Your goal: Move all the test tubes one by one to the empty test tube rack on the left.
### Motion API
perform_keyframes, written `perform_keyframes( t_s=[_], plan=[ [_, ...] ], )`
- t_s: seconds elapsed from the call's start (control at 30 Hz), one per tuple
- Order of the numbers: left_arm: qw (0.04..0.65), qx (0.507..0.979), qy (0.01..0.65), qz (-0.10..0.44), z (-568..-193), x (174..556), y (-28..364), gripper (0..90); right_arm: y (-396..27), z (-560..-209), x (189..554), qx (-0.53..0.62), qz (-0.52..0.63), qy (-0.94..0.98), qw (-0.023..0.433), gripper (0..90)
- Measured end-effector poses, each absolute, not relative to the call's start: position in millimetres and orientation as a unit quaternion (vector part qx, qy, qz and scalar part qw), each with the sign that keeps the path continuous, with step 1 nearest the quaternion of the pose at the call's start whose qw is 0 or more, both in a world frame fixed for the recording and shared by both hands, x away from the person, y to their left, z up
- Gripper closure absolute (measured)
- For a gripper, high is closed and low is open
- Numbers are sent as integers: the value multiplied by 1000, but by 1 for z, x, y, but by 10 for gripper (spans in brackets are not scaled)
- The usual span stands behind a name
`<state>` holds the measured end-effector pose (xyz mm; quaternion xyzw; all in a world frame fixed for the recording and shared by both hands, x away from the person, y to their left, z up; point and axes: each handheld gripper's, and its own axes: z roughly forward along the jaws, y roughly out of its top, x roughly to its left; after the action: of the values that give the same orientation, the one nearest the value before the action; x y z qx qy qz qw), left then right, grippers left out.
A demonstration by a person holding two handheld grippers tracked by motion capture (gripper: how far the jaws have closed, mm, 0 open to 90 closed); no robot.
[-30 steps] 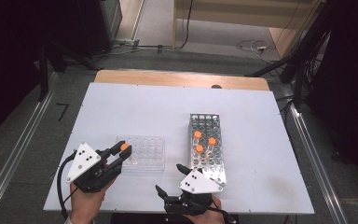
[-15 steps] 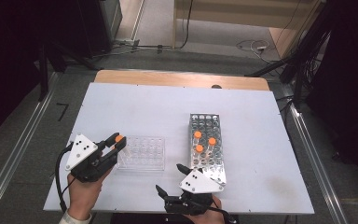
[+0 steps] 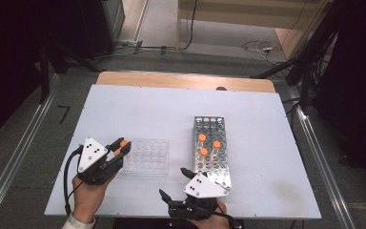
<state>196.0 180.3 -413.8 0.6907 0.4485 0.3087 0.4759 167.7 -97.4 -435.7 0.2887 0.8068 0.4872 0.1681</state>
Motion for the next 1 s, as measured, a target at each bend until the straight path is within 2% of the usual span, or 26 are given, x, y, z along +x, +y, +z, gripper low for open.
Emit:
perform_keyframes(
  t_s=[0.63,0.8,1.0],
  plan=[
    [465,699,453,300,-429,195,180,684,-99,-436,168,289,488,806,171,165],
    [470,697,453,297,-428,195,181,657,-99,-436,167,289,488,806,170,165],
    [483,693,452,288,-425,193,182,584,-99,-435,167,289,489,805,171,166]
  ],
)
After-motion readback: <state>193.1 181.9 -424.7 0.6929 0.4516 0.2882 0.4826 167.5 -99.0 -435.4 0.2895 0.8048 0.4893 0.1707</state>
